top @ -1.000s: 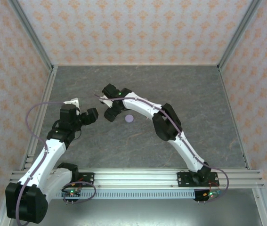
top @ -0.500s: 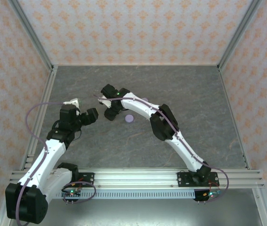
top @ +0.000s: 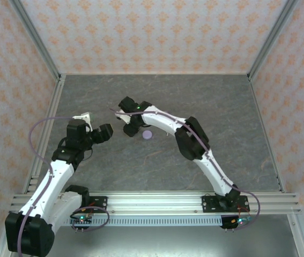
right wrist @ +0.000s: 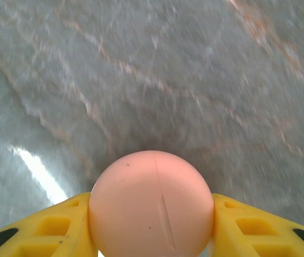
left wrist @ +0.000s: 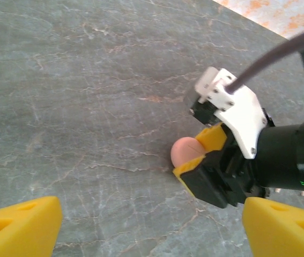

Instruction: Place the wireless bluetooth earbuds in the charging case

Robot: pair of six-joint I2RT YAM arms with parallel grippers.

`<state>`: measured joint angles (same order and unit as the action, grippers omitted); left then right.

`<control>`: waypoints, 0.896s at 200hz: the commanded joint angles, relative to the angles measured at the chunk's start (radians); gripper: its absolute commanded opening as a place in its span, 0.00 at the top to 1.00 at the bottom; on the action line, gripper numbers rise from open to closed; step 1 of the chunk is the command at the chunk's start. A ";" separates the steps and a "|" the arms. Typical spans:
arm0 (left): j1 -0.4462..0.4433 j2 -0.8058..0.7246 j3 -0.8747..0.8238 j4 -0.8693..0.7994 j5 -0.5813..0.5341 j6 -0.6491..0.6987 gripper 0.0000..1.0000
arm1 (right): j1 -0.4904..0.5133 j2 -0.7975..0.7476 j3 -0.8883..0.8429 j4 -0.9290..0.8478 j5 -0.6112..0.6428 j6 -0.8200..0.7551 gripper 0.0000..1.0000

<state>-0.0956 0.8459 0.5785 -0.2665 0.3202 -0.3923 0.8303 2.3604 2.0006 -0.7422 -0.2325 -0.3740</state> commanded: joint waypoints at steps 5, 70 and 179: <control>0.011 -0.021 0.060 -0.008 0.135 0.005 0.13 | -0.020 -0.296 -0.226 0.229 0.015 0.021 0.55; 0.007 0.022 0.178 0.103 0.517 -0.079 0.15 | -0.004 -0.891 -0.857 0.728 -0.018 -0.078 0.57; -0.218 0.148 0.342 0.124 0.629 -0.044 0.18 | 0.057 -1.148 -1.009 0.807 0.022 -0.337 0.59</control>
<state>-0.2916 0.9707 0.8753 -0.1448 0.9207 -0.4629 0.8768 1.2438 1.0000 0.0231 -0.2123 -0.6628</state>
